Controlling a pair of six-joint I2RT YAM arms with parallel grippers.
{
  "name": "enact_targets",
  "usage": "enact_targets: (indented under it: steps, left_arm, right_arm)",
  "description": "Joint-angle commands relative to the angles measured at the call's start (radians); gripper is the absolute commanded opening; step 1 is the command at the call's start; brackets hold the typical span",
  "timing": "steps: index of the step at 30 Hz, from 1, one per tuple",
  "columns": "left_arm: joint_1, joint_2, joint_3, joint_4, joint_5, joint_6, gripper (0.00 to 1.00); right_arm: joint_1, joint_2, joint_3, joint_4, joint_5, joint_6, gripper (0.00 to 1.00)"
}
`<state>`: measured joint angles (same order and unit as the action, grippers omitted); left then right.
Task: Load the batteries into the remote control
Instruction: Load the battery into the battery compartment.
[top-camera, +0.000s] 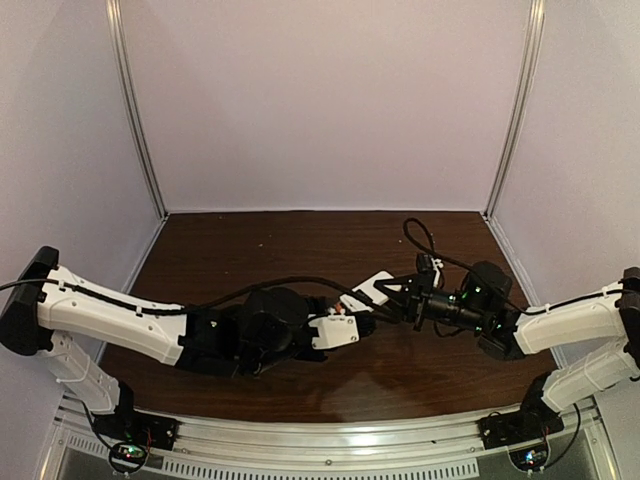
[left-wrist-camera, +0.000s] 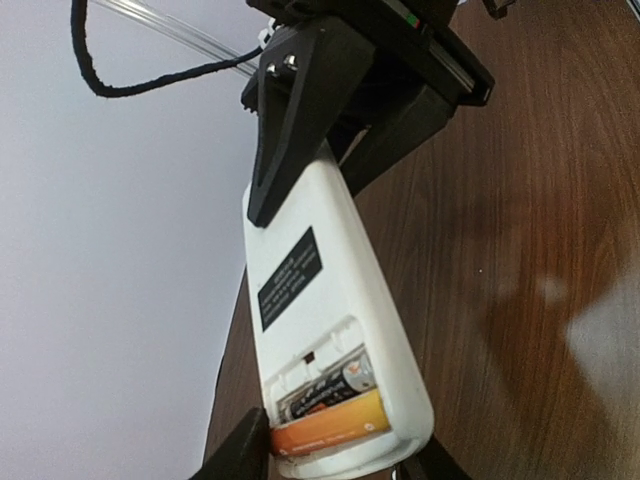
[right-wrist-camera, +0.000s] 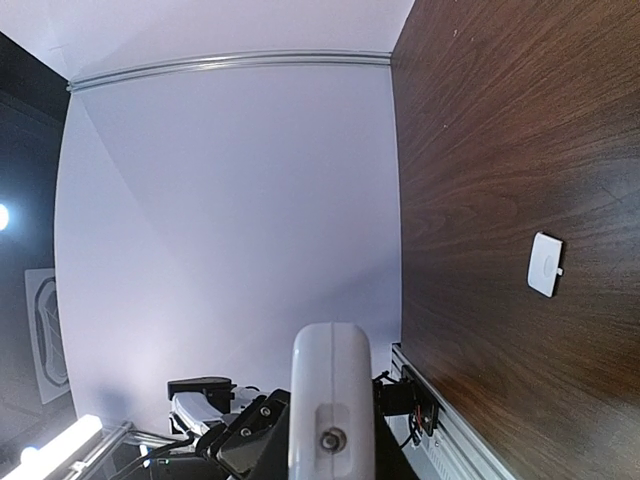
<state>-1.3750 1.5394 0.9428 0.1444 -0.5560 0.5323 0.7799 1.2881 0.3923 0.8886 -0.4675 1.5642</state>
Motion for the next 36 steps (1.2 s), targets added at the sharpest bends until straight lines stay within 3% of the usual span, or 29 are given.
enact_targets:
  steps: [1,14,30,33,36]
  left_arm:
    - [-0.029,0.029,-0.031,-0.038,0.014,0.043,0.40]
    - [-0.058,0.040,-0.069,-0.026,0.004,0.130,0.31]
    - [-0.111,0.055,-0.158,0.084,-0.134,0.398,0.20]
    - [-0.113,0.052,-0.158,0.099,-0.143,0.404,0.23]
    - [-0.112,0.034,-0.155,0.121,-0.143,0.380,0.35]
  right_arm:
    - [-0.007,-0.044,0.017,0.206,0.003,0.062,0.00]
    - [-0.019,-0.030,0.008,0.302,0.020,0.133,0.00]
    - [-0.022,-0.019,-0.003,0.350,0.023,0.177,0.00]
    - [-0.022,-0.022,0.009,0.316,0.010,0.148,0.00]
    - [-0.022,-0.028,0.014,0.261,-0.008,0.101,0.00]
